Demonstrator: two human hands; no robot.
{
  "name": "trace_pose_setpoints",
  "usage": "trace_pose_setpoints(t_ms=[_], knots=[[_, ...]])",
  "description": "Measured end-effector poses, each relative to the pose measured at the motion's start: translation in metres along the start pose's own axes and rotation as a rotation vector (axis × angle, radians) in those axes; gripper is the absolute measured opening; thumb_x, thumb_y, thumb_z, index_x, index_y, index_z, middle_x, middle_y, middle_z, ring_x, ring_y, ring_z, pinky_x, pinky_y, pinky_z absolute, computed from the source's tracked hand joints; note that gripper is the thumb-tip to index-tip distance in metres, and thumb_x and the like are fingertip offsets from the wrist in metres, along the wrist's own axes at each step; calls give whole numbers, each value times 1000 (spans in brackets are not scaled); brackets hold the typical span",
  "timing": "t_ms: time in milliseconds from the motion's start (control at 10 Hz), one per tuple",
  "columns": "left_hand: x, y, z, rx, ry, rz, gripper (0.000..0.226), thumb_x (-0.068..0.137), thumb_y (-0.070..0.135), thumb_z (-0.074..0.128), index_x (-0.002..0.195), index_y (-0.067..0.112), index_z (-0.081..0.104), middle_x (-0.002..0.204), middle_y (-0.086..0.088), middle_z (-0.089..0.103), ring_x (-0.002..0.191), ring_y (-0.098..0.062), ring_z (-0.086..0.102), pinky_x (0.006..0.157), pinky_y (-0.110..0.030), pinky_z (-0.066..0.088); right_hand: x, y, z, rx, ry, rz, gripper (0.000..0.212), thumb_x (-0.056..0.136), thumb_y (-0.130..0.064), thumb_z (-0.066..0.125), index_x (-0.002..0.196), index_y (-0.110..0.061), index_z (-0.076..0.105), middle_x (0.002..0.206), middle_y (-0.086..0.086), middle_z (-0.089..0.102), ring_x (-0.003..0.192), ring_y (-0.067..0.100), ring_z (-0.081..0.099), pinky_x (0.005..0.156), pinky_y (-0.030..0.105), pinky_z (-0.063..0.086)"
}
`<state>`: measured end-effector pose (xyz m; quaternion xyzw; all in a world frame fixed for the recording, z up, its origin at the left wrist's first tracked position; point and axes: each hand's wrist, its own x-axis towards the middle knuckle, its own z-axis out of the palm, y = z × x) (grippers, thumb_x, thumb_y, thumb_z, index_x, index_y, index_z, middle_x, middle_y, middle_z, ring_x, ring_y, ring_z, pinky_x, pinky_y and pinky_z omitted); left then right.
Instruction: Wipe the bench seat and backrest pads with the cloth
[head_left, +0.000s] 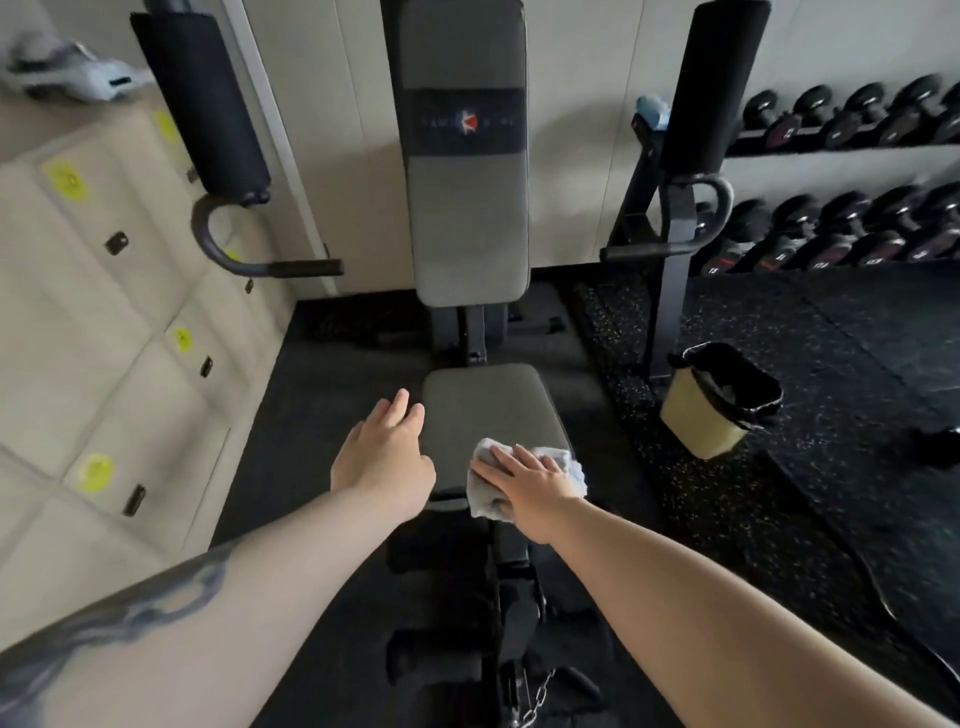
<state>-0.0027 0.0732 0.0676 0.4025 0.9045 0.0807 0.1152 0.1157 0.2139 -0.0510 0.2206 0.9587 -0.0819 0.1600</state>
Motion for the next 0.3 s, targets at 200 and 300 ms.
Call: trace_pose_setpoints(t_ms=[200,300], knots=[[-30,30,19,12,-14,-23,61,96,18,38,153,25,15,161,9,-3,148,-15,4,116,-34,18,-16,8,12,40,118,-61,77,95,-39,51,151,-40,-3,161,-6,-11,148,25,-8,116,57,4],[-38,40,7,42,-10,-33,61,97,18,37,153,23,14,161,8,-3,148,-14,1,117,-33,15,-27,12,3,56,88,-53,91,89,-33,61,151,-39,-6,160,-6,-13,148,26,-10,115,60,1]])
